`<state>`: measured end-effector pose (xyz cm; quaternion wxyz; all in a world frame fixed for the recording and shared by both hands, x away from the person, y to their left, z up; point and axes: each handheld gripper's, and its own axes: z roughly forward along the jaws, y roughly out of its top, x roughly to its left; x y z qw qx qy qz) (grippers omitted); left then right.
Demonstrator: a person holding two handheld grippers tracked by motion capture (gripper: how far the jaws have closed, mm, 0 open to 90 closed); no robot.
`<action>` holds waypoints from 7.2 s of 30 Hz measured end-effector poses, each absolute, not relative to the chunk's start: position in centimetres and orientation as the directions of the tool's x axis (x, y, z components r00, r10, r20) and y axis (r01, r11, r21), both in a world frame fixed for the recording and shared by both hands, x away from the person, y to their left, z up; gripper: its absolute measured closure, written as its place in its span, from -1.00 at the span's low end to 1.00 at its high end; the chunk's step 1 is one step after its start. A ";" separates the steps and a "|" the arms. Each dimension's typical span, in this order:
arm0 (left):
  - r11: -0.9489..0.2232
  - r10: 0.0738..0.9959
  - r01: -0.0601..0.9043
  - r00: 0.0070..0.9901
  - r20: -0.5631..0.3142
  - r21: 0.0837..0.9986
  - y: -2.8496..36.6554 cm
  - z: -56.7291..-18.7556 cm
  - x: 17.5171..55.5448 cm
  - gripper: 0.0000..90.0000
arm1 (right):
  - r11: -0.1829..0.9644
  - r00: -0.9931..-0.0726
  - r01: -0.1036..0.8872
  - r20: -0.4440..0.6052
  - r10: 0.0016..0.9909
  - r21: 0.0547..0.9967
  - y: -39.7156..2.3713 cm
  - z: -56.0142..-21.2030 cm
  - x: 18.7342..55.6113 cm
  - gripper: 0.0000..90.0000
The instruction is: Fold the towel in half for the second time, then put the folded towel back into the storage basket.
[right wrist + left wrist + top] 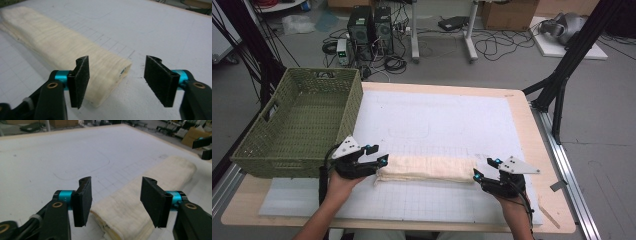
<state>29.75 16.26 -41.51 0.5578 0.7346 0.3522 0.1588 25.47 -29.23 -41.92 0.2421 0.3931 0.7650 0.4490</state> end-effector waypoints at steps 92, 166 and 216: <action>-0.279 0.745 0.541 0.643 -0.176 0.793 14.9 -43.8 30.1 -0.29 | 0.227 -0.476 0.409 -0.006 0.880 0.884 -31.7 -42.0 25.9 -0.75; -0.284 0.693 0.455 0.706 -0.147 0.844 14.3 -43.4 28.6 0.78 | 0.367 -0.656 0.536 0.101 0.748 0.761 -27.3 -45.0 27.0 0.21; -0.083 0.698 0.256 0.704 -0.127 0.963 18.2 -35.8 27.8 0.78 | 0.220 -0.663 0.229 -0.014 0.749 0.948 -25.7 -36.8 27.5 0.76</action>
